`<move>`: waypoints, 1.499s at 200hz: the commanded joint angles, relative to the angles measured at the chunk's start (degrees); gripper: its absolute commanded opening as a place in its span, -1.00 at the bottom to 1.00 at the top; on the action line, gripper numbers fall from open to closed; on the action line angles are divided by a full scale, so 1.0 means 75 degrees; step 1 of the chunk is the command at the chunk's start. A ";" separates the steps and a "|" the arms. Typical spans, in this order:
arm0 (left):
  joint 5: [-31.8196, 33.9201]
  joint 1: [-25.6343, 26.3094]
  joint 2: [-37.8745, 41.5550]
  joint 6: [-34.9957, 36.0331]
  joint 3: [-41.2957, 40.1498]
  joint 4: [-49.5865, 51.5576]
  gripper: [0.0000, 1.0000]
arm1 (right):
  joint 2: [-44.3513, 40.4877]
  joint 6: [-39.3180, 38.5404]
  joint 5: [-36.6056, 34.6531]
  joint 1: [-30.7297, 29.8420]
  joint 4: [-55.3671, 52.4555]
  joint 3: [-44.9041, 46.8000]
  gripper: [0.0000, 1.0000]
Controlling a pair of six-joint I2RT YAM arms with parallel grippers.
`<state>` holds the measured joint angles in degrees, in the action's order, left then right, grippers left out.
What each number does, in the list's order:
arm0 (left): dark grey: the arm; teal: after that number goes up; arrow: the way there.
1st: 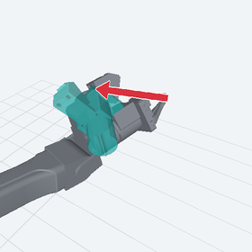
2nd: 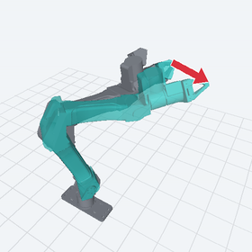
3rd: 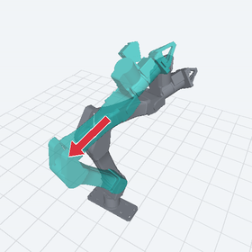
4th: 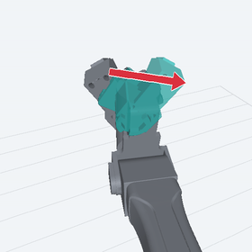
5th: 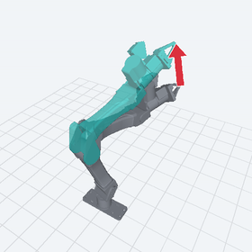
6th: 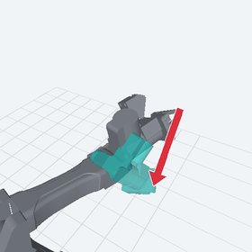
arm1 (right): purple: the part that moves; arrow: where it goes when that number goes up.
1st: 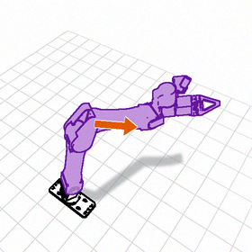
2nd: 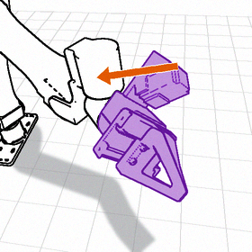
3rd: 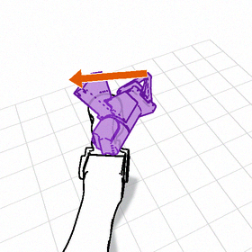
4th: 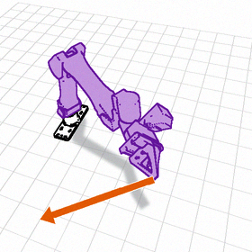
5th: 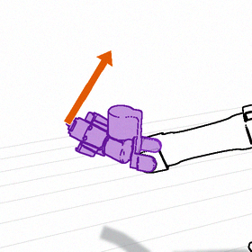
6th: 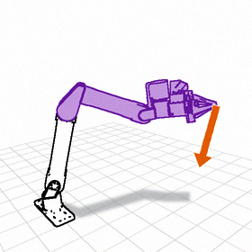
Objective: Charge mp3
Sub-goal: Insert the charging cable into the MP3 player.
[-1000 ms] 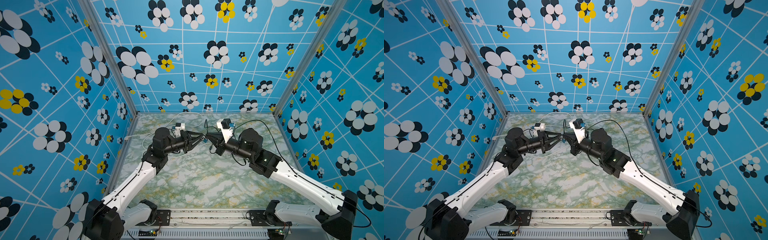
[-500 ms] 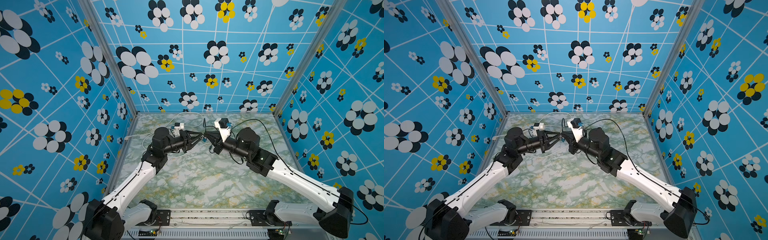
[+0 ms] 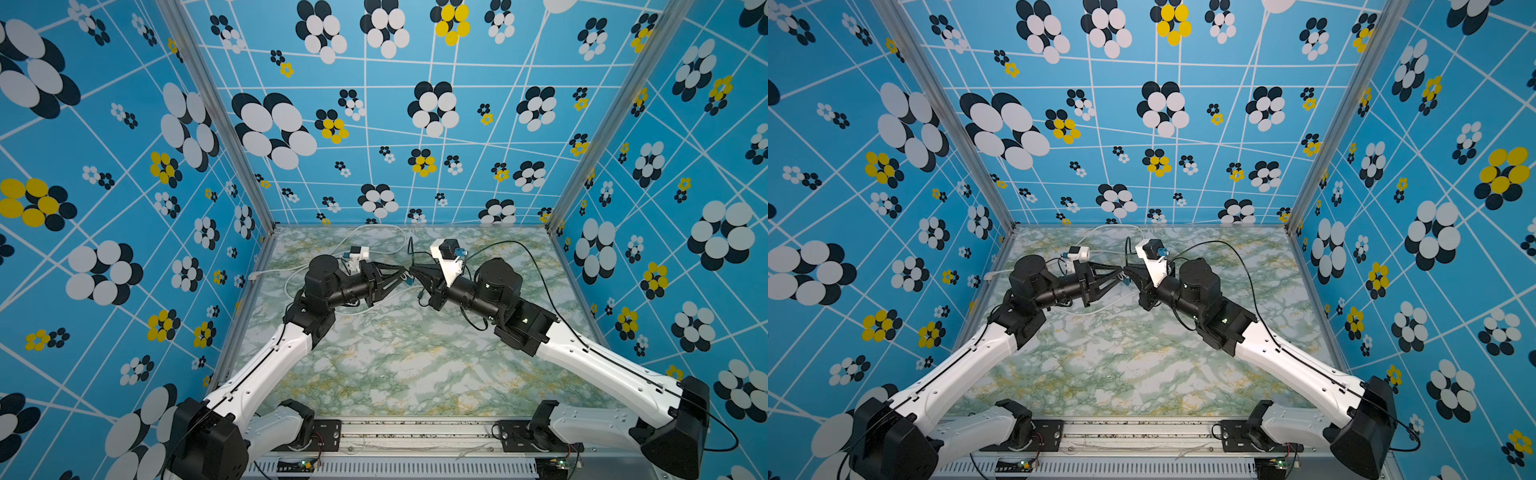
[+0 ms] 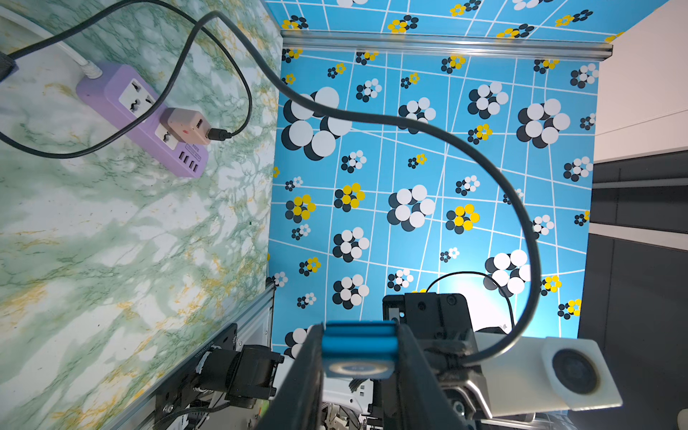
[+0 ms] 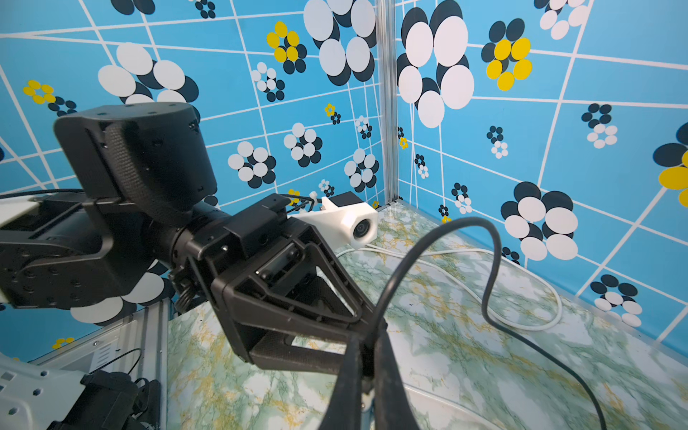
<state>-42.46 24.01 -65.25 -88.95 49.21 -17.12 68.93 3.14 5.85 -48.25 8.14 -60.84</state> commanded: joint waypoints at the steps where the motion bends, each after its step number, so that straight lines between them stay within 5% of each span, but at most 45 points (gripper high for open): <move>1: -0.0238 -0.0076 0.0284 -0.0059 0.0271 -0.1343 -1.00 | 0.0145 -0.0235 -0.0222 -0.0036 -0.1519 0.0366 -1.00; 131: -0.0359 -0.0247 0.0285 0.0067 0.0431 -0.1253 -1.00 | -0.0100 -0.0369 0.0215 -0.0034 -0.1788 0.0423 -1.00; 235: -0.0350 -0.0190 0.0566 0.1544 0.1018 0.0360 -1.00 | 0.0252 -0.0835 0.0221 -0.0036 -0.2969 -0.0070 -1.00; 300: -0.0310 -0.0137 0.0755 0.1862 0.1022 -0.0016 -1.00 | 0.0384 -0.1003 0.0093 -0.0186 -0.3064 -0.0076 -1.00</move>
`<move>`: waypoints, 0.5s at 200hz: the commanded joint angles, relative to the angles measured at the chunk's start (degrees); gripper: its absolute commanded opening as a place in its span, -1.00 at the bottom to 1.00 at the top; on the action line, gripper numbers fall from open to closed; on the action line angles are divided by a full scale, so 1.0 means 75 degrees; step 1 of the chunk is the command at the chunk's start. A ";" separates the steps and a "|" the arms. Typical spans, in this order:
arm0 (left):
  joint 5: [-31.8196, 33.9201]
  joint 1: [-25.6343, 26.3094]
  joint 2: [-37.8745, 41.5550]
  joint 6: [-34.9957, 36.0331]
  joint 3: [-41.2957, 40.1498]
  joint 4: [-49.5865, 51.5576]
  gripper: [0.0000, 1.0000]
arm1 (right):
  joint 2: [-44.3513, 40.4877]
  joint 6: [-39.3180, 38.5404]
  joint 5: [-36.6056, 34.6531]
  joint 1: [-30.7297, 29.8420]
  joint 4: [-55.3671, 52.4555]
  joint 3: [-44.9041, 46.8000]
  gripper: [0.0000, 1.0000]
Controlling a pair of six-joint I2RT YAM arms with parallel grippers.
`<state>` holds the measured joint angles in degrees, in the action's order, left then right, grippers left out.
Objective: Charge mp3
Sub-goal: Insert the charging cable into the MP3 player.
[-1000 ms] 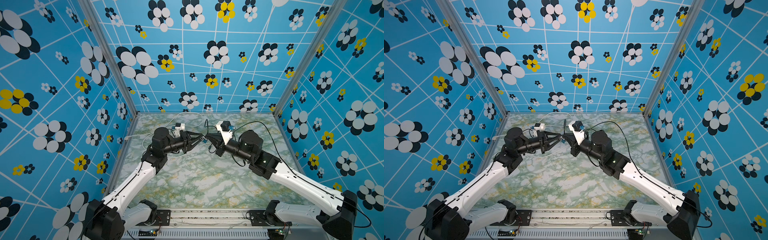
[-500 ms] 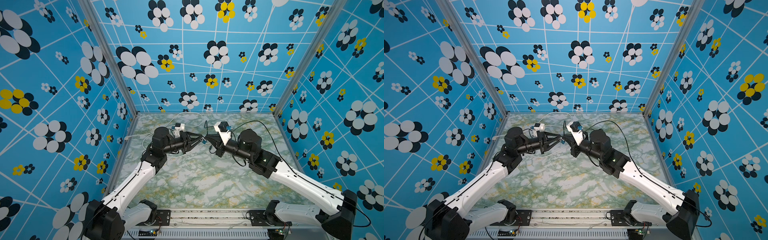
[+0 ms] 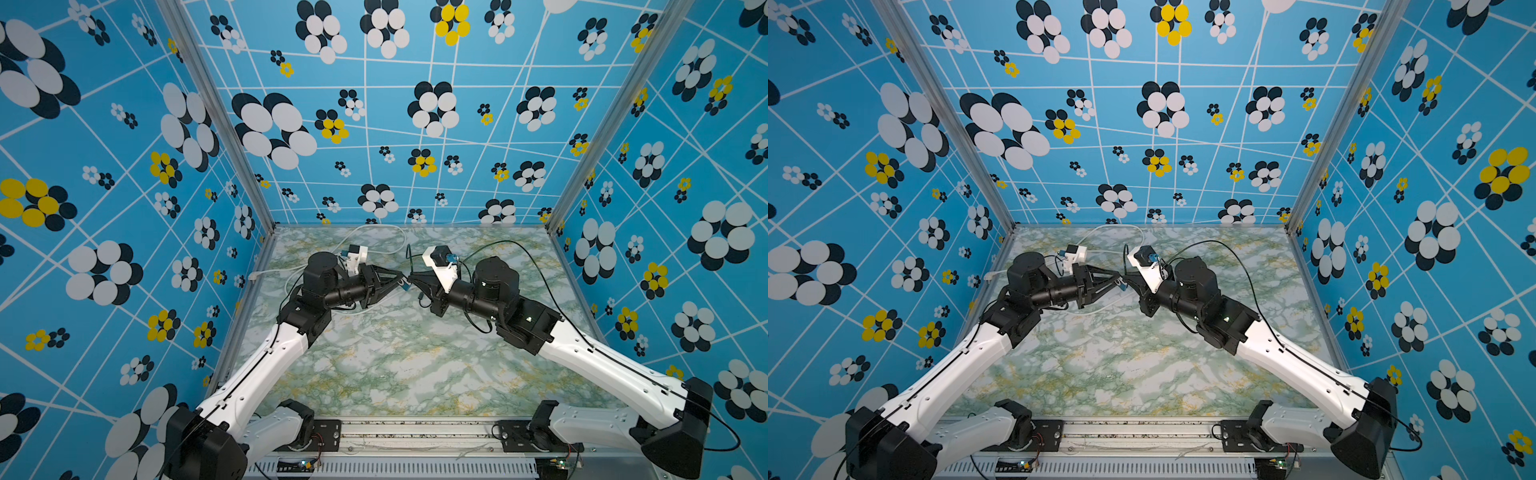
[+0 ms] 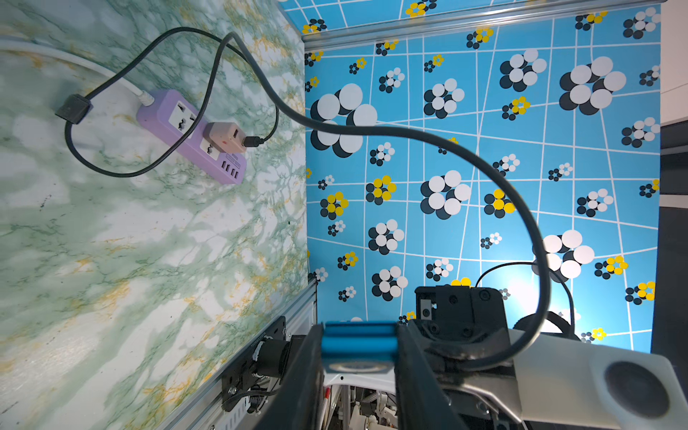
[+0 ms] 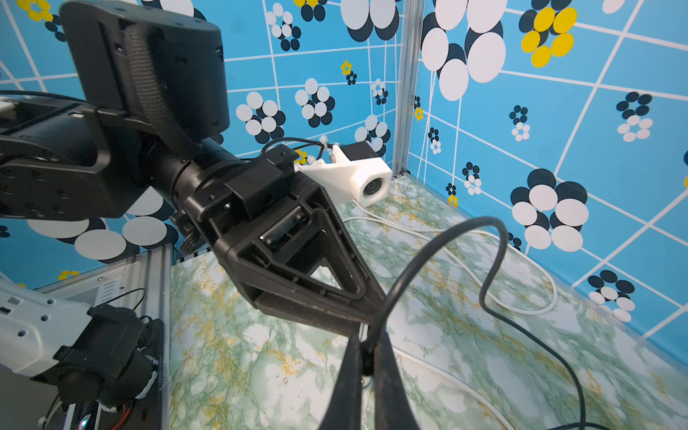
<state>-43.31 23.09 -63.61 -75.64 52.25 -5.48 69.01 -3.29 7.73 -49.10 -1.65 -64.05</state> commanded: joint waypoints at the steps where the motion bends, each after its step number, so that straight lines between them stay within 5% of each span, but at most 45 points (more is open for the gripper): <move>1: -0.0193 -0.0017 0.0537 0.0076 0.0610 -0.1580 -1.00 | 0.0372 -0.0147 -0.0160 -0.0068 -0.1748 0.0339 -1.00; 100: 0.0276 -0.0029 0.0905 0.0369 0.0358 -0.1933 -1.00 | 0.0621 -0.0453 -0.0504 -0.0180 -0.2183 0.0052 -1.00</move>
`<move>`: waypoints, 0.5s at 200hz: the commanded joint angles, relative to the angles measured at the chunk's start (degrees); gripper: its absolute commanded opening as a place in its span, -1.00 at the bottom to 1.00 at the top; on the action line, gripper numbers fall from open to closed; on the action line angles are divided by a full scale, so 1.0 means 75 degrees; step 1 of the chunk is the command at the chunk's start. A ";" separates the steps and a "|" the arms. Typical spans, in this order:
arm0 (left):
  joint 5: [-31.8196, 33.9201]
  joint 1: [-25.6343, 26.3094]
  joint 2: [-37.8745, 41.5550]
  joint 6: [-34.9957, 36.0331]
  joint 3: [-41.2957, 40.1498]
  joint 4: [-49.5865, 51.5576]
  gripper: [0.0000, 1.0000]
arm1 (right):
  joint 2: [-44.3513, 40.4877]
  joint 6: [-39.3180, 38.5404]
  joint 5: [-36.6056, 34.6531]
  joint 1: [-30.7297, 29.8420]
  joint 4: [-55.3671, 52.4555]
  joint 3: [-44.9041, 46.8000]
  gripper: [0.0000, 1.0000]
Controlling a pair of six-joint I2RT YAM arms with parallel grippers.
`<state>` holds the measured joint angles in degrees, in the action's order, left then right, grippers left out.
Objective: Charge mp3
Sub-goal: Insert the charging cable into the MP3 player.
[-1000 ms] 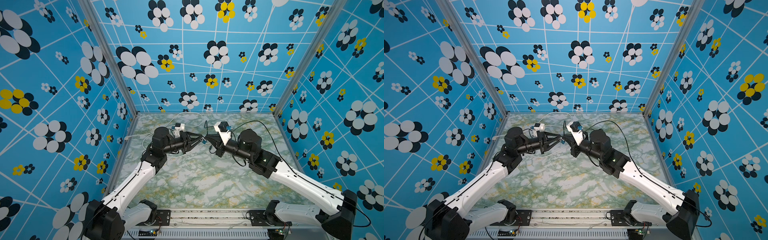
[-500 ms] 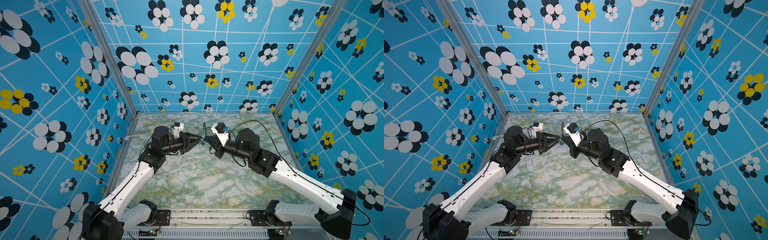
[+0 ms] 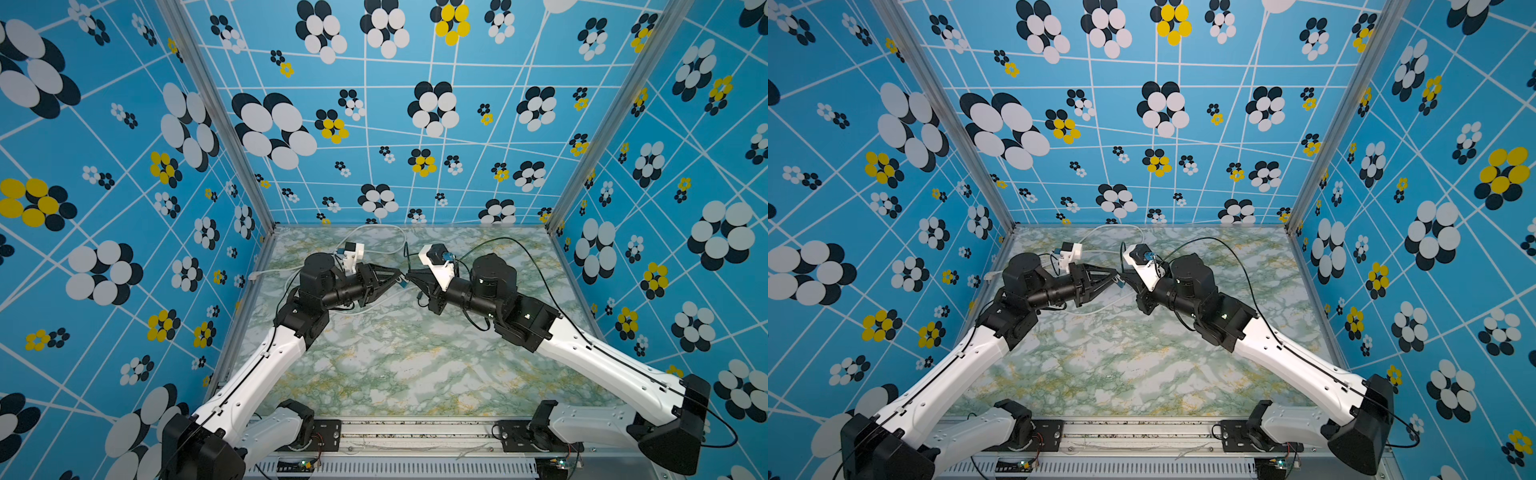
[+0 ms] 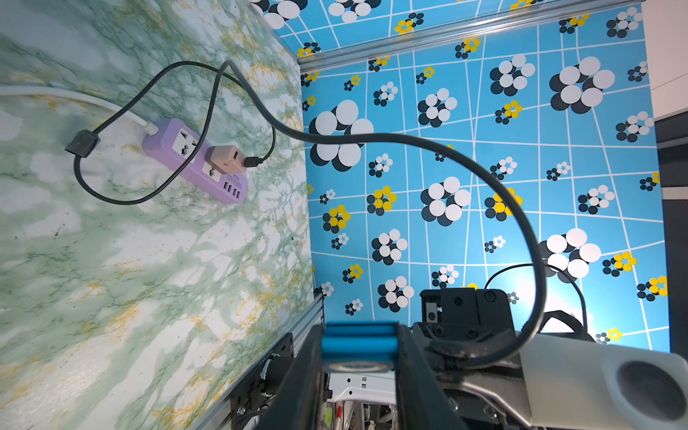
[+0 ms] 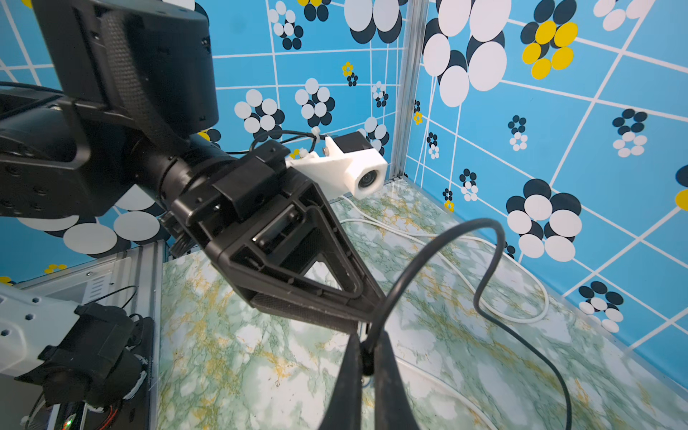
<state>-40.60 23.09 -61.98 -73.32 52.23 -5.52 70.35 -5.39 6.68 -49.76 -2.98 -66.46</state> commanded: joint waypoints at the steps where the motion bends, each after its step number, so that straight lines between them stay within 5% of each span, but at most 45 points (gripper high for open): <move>1: -0.0084 -0.0025 0.0690 0.0060 0.0361 -0.1938 -1.00 | 0.0448 -0.0185 -0.0369 -0.0098 -0.2005 0.0357 -1.00; 100: 0.0232 -0.0031 0.0676 -0.0545 0.0080 -0.3335 -1.00 | 0.0922 0.0168 -0.0573 -0.0140 -0.2143 0.0021 -1.00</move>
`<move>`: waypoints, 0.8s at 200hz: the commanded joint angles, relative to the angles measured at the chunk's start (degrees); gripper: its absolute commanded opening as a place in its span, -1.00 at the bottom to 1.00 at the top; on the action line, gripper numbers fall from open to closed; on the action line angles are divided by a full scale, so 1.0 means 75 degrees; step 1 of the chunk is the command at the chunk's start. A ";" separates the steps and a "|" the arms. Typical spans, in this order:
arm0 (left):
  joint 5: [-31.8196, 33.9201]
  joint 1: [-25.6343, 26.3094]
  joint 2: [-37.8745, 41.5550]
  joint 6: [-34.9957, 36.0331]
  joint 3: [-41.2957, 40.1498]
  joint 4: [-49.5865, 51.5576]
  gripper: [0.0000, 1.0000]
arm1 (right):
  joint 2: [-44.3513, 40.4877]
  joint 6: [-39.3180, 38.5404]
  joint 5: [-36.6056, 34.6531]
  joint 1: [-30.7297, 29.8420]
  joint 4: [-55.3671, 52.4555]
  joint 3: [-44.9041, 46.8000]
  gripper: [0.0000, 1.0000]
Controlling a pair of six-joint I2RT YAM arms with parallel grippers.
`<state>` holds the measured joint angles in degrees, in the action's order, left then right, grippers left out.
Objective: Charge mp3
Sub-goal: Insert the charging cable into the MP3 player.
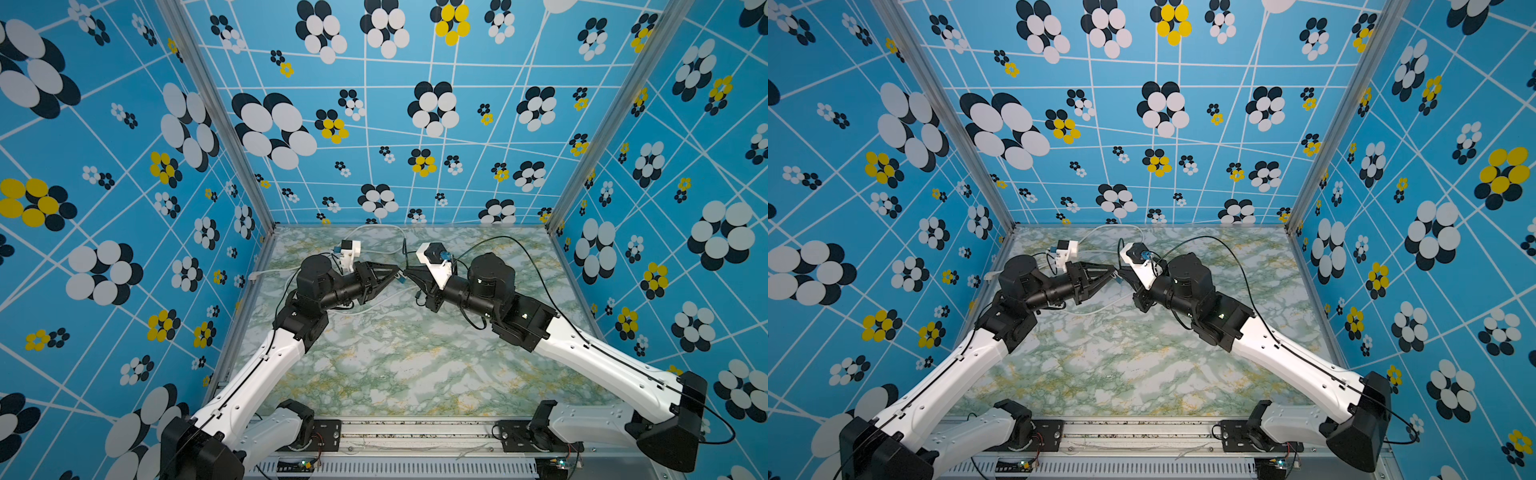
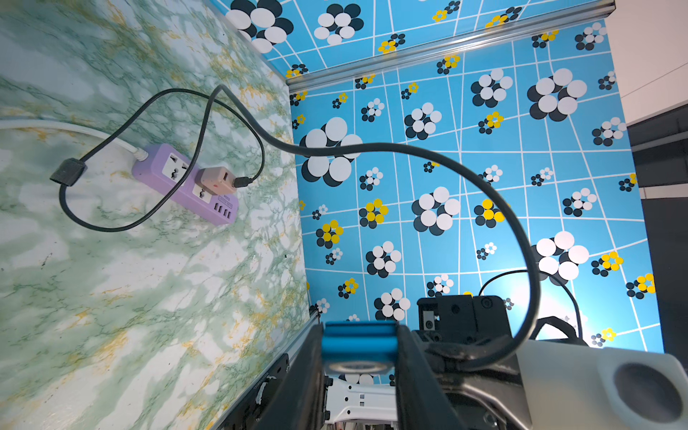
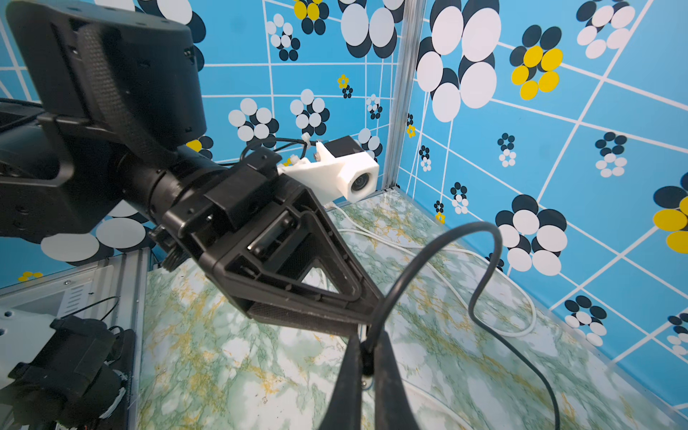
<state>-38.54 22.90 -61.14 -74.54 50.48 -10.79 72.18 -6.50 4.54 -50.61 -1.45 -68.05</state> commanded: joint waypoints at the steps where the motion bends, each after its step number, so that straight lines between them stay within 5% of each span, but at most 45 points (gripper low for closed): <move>1: -0.0024 -0.0005 0.0562 -0.0384 0.0313 -0.2642 -1.00 | 0.0689 0.0334 -0.0300 -0.0026 -0.2354 0.0224 -1.00; 46: 0.0488 0.0006 0.0634 -0.0547 0.0319 -0.2876 -1.00 | 0.0852 0.1086 -0.0673 -0.0040 -0.2151 0.0286 -1.00; 124: 0.0367 0.0021 0.0463 -0.0909 0.0400 -0.3311 -1.00 | 0.0820 0.0817 -0.0544 -0.0075 -0.2037 0.0581 -1.00; 160: 0.0538 -0.0037 0.0660 -0.0472 0.0334 -0.1555 -1.00 | 0.0836 0.1253 -0.0651 -0.0029 -0.2043 0.0371 -0.91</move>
<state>-34.26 22.94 -61.04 -78.52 49.17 -14.13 74.48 0.56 0.89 -50.87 1.98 -68.12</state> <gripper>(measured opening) 0.302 0.064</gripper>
